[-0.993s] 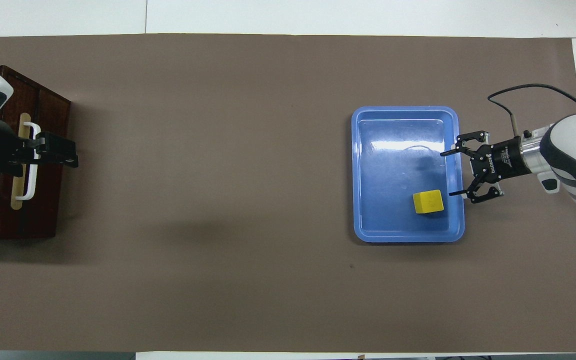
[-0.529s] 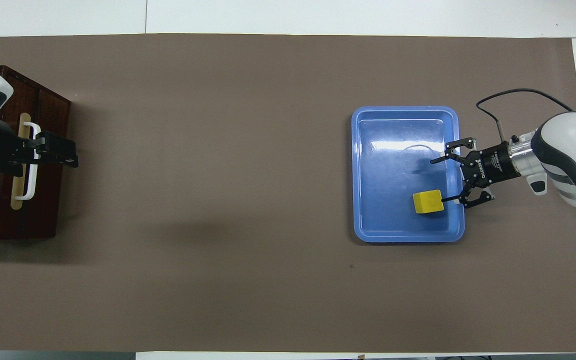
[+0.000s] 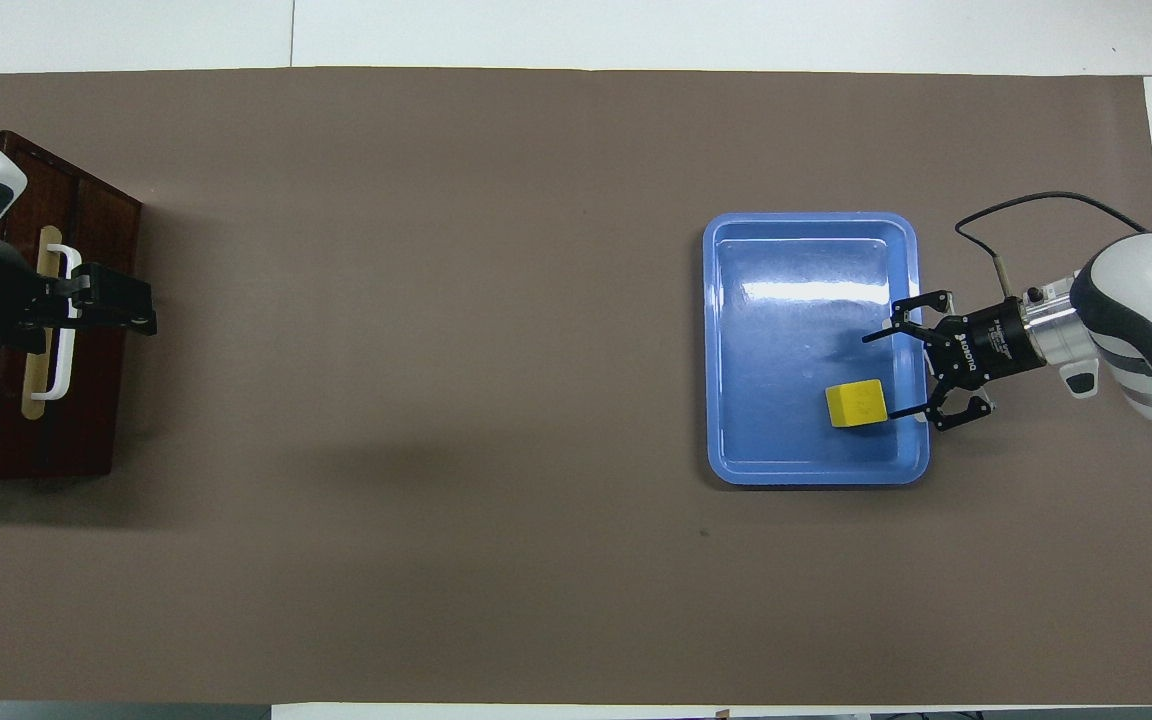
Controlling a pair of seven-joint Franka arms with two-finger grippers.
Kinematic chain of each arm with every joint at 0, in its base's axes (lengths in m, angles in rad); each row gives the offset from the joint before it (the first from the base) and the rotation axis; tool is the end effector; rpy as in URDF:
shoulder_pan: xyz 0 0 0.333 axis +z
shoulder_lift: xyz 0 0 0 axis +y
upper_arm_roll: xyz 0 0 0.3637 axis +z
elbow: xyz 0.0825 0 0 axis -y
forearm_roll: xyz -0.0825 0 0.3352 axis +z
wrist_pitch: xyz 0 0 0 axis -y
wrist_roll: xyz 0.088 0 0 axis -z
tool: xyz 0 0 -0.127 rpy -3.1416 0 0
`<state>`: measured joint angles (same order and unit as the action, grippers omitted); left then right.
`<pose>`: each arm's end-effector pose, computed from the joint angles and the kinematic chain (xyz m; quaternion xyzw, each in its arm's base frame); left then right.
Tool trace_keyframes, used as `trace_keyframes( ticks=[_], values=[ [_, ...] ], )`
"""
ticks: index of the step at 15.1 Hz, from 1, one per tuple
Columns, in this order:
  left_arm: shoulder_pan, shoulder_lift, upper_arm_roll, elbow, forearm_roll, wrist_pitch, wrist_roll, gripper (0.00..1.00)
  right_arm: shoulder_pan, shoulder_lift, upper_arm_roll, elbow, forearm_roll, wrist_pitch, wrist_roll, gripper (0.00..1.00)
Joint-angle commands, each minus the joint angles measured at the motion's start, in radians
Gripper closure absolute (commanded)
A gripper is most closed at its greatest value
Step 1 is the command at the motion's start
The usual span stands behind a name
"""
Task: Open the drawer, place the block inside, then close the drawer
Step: 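Lower the open right gripper around the yellow block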
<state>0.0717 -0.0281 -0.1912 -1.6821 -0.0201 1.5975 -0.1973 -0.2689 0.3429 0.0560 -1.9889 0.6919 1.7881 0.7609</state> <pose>0.4900 -0.0629 0.6212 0.9988 0.0395 -0.0293 0.0028 0.5280 -0.0475 0.3412 -0.7241 0.5625 0.3273 0.2282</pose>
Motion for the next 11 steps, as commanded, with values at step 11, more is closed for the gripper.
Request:
trace_keyframes(
  ticks=[11],
  values=[
    [0.002,-0.026,0.004,-0.025,-0.012,0.005,-0.008,0.0,-0.007,-0.028,0.01,-0.074,0.028,0.053,-0.055,0.0]
  ],
)
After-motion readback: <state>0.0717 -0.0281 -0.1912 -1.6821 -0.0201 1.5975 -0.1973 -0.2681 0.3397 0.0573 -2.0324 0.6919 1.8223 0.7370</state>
